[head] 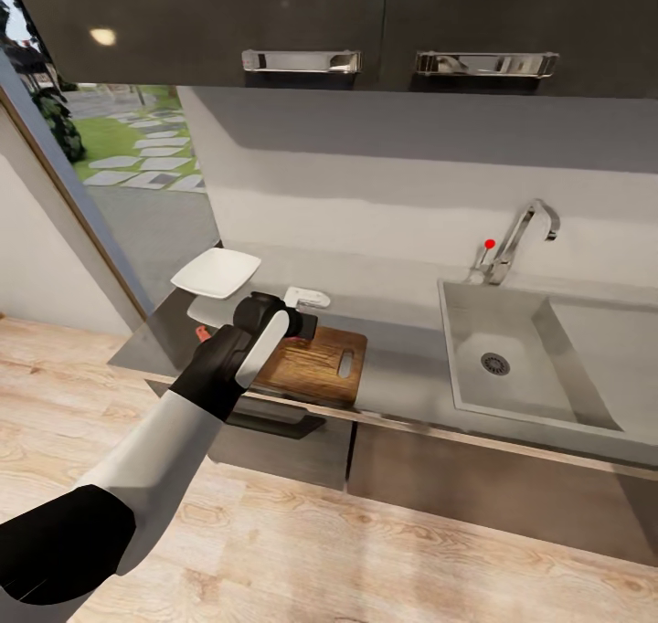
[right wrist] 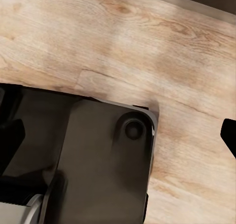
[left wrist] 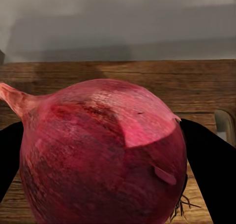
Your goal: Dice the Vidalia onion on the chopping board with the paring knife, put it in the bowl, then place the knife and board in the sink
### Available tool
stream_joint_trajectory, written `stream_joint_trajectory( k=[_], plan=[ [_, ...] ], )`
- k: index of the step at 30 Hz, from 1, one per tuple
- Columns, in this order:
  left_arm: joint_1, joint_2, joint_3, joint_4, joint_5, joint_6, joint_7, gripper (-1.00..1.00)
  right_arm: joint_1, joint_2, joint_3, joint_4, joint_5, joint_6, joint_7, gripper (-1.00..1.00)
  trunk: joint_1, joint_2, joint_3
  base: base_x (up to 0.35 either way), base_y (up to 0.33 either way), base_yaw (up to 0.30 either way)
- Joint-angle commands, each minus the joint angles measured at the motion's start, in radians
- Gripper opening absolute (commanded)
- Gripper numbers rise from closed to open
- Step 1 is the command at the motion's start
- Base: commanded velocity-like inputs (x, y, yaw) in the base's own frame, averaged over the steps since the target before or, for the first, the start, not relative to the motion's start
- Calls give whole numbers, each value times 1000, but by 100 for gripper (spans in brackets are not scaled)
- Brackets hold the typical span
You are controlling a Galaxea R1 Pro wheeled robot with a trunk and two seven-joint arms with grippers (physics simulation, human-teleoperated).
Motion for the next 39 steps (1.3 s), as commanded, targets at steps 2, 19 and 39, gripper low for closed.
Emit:
stream_joint_trajectory(
  k=[2,19,39],
  plan=[
    [-1,0,-2,1,10,2,10,-100,0,2,-8,-2,5,-2,9,100,1,-2,-2,-95,-57,0],
    [-1,0,-2,-51,10,2,10,-100,0,2,-8,-2,5,-2,9,100,1,-2,-2,-51,-45,0],
    [-1,2,-2,-48,10,3,10,-100,0,1,-8,-2,5,-2,9,100,1,-2,-2,-90,0,0]
  ],
)
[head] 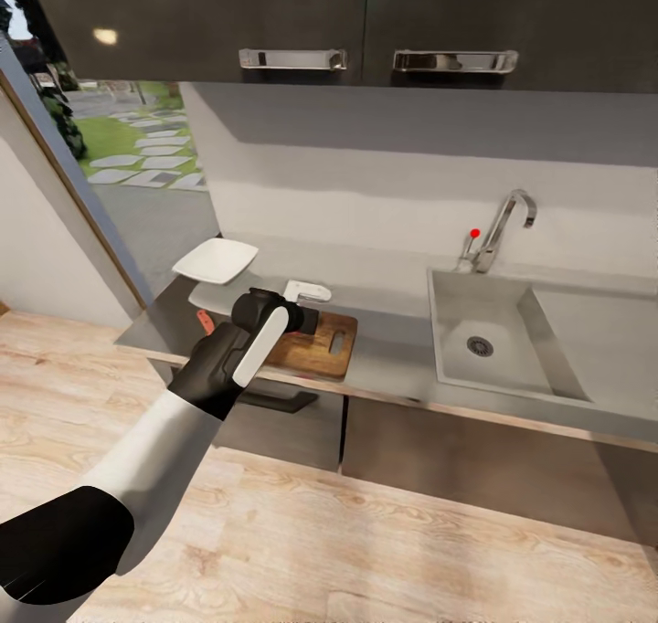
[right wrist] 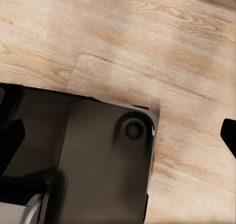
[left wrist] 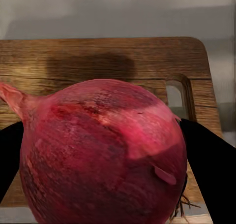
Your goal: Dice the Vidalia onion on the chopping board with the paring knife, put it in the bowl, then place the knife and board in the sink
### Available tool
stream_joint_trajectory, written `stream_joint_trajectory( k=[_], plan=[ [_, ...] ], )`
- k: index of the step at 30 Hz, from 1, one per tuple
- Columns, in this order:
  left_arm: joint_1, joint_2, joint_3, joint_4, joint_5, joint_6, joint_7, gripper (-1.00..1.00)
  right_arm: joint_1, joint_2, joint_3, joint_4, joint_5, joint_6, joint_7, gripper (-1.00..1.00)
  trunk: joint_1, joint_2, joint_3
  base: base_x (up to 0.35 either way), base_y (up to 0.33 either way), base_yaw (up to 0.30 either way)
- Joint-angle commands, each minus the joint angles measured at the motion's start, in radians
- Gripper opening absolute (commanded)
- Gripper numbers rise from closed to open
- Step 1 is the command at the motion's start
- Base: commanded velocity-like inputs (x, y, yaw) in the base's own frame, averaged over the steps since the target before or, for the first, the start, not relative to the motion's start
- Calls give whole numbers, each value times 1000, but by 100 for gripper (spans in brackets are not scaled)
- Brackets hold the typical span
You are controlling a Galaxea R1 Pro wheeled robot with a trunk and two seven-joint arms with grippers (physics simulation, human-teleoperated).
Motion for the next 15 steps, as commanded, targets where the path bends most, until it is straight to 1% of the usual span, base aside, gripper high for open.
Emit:
stream_joint_trajectory(
  k=[1,9,15],
  plan=[
    [-1,0,-2,-1,10,2,10,-100,0,1,-8,-3,5,-2,9,100,0,-2,-2,-63,0,0],
    [-1,0,-2,-1,10,2,10,-100,0,0,-9,-4,6,-10,9,100,0,-2,-2,-20,0,0],
    [-1,0,-2,0,10,2,10,-100,0,-14,-9,-4,5,-28,9,100,0,-2,-2,-1,0,0]
  ],
)
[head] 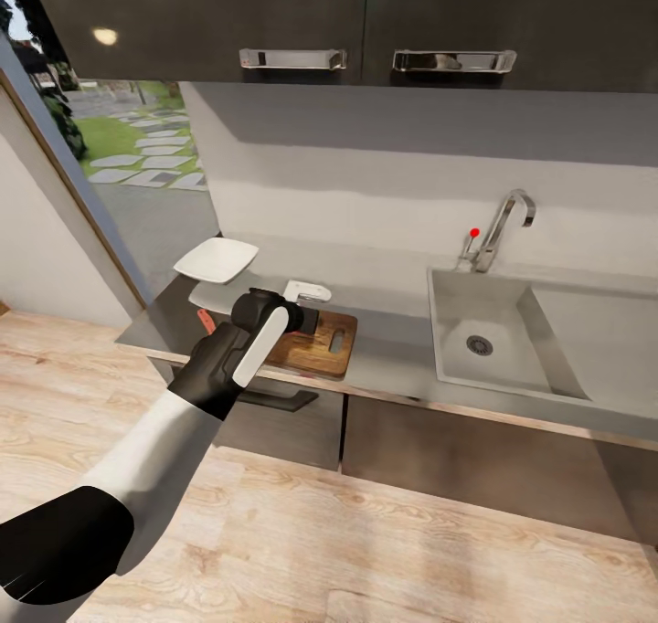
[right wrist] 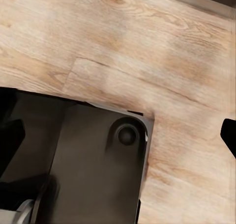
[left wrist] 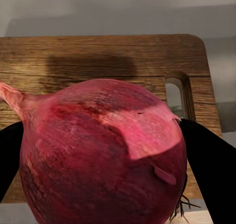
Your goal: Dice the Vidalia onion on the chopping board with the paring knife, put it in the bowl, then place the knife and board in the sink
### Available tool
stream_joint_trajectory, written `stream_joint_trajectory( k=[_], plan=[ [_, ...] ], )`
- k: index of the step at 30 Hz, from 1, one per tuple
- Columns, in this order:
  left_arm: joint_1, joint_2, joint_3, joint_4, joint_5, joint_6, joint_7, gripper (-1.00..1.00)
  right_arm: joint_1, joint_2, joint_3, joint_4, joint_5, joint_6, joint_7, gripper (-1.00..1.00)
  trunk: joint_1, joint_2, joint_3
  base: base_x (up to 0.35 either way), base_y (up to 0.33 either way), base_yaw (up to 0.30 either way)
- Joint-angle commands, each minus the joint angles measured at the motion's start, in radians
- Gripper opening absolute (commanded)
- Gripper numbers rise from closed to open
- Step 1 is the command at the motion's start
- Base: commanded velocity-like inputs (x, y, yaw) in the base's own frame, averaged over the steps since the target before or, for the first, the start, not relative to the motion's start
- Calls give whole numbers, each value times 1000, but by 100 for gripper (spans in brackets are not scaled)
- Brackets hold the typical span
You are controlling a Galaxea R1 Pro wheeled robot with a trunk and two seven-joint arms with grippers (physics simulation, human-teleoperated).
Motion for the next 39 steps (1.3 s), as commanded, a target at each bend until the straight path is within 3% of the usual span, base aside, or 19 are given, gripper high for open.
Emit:
stream_joint_trajectory(
  k=[1,39],
  plan=[
    [-1,0,-1,0,10,2,10,-100,0,0,-8,-2,4,-3,9,100,1,-2,-2,0,0,0],
    [-1,0,-1,48,10,2,10,-100,0,1,-8,-1,2,-4,11,100,1,-2,-15,0,0,0]
  ],
)
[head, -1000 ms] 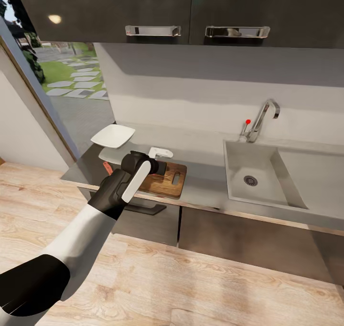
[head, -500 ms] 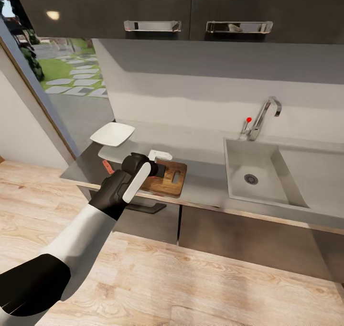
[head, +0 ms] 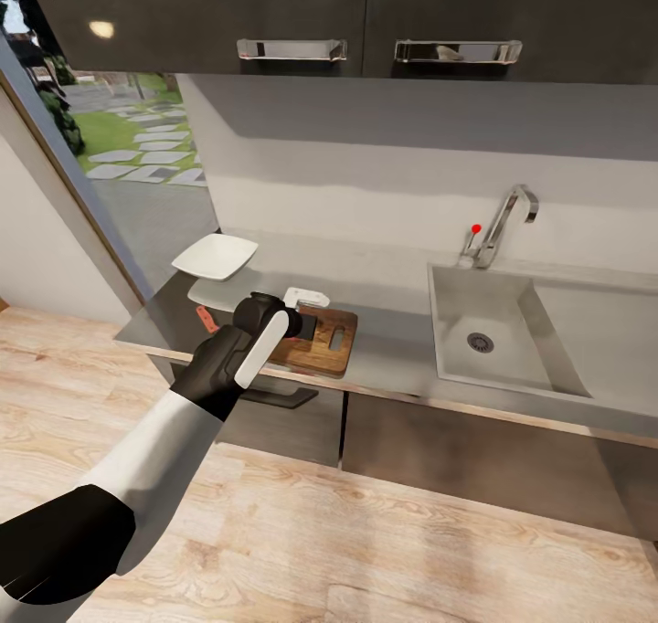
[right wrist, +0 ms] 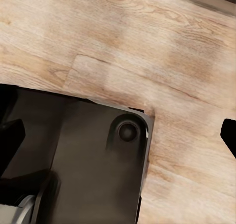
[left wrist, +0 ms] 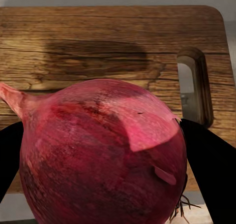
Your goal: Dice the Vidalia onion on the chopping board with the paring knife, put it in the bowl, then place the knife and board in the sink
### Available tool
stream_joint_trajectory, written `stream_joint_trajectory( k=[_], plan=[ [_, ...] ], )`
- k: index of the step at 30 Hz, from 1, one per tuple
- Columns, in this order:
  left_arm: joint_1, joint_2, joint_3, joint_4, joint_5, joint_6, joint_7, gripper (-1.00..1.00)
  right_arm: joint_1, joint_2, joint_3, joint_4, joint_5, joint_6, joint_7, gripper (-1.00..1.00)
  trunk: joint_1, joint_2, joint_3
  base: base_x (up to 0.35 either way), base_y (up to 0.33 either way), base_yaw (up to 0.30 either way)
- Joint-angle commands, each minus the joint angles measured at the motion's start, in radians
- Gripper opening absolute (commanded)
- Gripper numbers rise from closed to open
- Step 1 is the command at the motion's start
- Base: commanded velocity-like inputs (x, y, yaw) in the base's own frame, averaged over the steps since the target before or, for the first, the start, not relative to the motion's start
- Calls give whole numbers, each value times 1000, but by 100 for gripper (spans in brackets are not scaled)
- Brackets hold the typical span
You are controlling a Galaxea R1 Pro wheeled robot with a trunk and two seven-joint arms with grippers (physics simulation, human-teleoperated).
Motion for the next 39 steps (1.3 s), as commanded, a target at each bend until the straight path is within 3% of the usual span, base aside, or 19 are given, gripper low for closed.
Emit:
stream_joint_trajectory(
  k=[1,16,39],
  plan=[
    [-1,0,-2,0,10,2,10,-100,0,2,-8,-2,4,-2,9,100,1,-2,-2,0,0,0],
    [-1,0,-2,-2,10,2,10,-100,0,2,-8,-1,5,-2,9,100,1,-2,-2,0,95,0],
    [-1,1,-2,-2,10,2,10,-100,0,3,-7,-1,5,-2,9,100,1,-2,-2,61,-47,0]
  ],
)
